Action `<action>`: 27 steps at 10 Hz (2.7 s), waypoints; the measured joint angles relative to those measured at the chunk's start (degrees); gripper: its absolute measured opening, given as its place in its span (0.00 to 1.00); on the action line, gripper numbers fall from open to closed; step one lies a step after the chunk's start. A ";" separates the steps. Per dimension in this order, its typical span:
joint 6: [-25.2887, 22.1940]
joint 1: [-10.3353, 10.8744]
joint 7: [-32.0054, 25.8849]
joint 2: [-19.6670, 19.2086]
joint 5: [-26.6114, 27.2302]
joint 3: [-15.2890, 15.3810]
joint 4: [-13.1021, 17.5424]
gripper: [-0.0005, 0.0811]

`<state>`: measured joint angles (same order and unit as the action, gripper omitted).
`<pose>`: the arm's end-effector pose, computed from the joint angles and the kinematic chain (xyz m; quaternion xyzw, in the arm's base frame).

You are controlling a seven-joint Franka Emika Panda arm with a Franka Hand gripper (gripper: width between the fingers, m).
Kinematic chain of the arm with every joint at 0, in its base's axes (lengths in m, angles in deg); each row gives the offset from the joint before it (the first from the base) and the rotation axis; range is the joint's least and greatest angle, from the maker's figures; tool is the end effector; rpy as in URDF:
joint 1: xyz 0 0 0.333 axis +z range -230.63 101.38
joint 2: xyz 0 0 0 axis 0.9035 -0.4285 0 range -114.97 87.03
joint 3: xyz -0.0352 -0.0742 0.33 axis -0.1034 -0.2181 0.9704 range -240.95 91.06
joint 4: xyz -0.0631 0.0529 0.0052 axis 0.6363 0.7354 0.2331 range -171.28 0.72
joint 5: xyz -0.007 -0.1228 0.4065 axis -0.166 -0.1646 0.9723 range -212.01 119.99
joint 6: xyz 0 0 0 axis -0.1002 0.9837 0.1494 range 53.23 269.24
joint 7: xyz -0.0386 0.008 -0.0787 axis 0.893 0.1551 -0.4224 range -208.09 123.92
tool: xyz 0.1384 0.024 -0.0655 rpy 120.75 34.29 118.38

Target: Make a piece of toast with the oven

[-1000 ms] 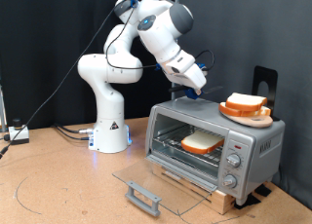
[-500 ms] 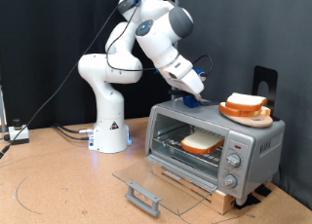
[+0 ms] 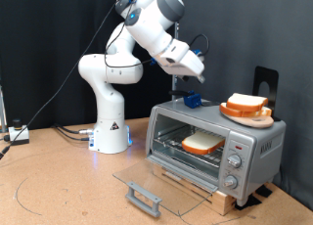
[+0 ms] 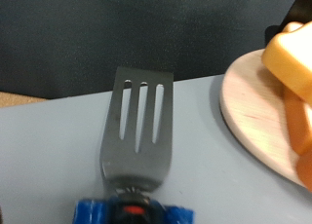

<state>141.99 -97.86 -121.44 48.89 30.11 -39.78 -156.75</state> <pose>0.3009 0.1481 0.4062 -0.8224 -0.4103 -0.2230 0.3250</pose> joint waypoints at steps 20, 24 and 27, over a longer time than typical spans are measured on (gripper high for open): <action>3.97 -21.11 -3.85 -21.09 -18.57 -8.00 7.84 1.00; 11.00 -23.93 12.63 -20.80 -14.81 -3.68 8.89 1.00; 0.89 -25.77 28.99 -24.23 -16.49 -3.93 11.63 1.00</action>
<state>142.88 -123.63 -92.45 24.67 13.62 -43.72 -145.12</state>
